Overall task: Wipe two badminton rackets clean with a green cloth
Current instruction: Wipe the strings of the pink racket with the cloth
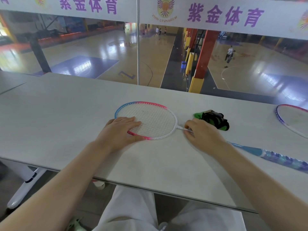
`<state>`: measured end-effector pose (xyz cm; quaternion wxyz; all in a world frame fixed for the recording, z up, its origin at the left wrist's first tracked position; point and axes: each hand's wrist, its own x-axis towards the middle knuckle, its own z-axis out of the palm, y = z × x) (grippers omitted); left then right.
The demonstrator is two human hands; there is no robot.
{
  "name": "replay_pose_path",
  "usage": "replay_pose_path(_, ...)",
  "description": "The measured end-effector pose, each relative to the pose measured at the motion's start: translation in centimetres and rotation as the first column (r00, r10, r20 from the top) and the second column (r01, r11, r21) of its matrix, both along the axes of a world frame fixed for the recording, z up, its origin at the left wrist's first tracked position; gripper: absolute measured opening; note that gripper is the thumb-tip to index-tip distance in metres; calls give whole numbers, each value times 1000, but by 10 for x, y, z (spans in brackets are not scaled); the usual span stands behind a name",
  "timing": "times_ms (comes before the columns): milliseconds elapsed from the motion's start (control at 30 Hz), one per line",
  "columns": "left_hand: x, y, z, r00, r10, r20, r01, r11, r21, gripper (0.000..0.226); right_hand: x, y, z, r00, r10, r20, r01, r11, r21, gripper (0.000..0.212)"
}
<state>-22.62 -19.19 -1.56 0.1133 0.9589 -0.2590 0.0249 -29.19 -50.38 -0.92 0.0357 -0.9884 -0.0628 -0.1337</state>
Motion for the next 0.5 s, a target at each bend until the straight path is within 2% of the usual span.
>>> replay_pose_path(200,-5,0,-1,997,0,72,0,1000,-10,93,0,5,-5,998,-63,22,64,997,-48,21)
replay_pose_path(333,-5,2,2,980,26,197,-11,997,-75,85,-5,7,-4,997,-83,4,83,997,-5,24)
replay_pose_path(500,0,11,13,974,1,227,58,965,-256,76,-10,4,6,998,-68,17,67,997,24,23)
